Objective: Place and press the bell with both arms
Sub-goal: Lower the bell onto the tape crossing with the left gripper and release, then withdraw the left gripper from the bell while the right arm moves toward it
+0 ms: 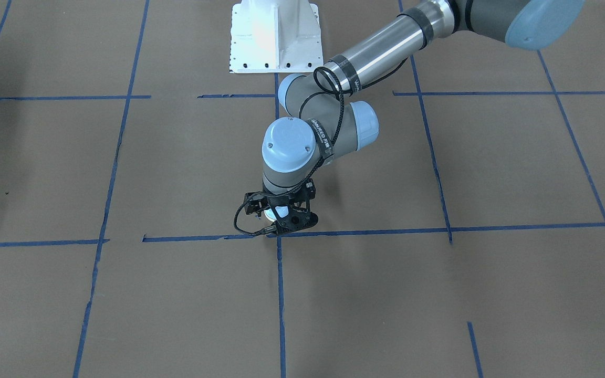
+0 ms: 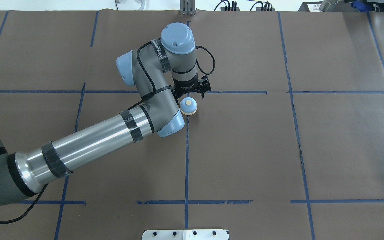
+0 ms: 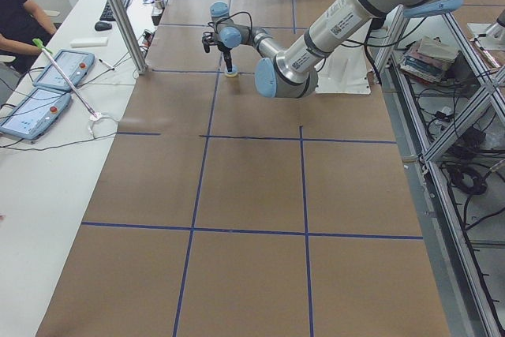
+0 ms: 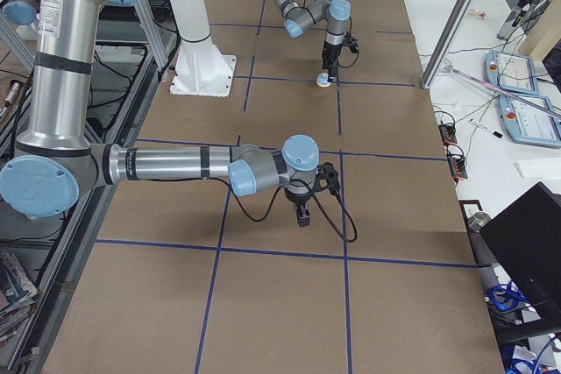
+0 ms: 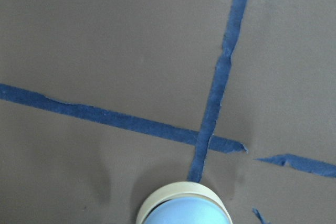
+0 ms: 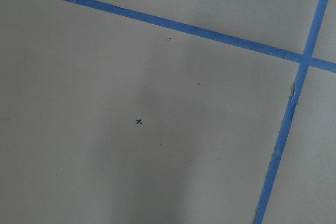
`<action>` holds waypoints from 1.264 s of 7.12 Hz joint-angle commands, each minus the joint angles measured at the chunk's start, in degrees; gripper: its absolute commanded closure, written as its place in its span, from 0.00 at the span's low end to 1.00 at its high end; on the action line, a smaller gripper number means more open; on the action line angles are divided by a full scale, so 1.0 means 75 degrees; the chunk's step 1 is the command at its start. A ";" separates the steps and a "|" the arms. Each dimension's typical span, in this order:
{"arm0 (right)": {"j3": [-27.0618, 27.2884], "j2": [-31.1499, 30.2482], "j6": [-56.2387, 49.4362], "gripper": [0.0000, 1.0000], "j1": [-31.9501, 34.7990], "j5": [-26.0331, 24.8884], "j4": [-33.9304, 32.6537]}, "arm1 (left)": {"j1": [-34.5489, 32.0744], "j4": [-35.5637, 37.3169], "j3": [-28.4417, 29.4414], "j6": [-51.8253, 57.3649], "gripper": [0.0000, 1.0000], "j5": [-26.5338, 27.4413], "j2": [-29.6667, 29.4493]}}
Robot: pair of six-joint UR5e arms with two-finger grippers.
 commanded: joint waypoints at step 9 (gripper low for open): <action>-0.1598 0.6364 0.9175 0.03 -0.4866 -0.3225 -0.0094 | -0.2017 0.0105 -0.7620 0.1510 0.00 -0.0710 0.6545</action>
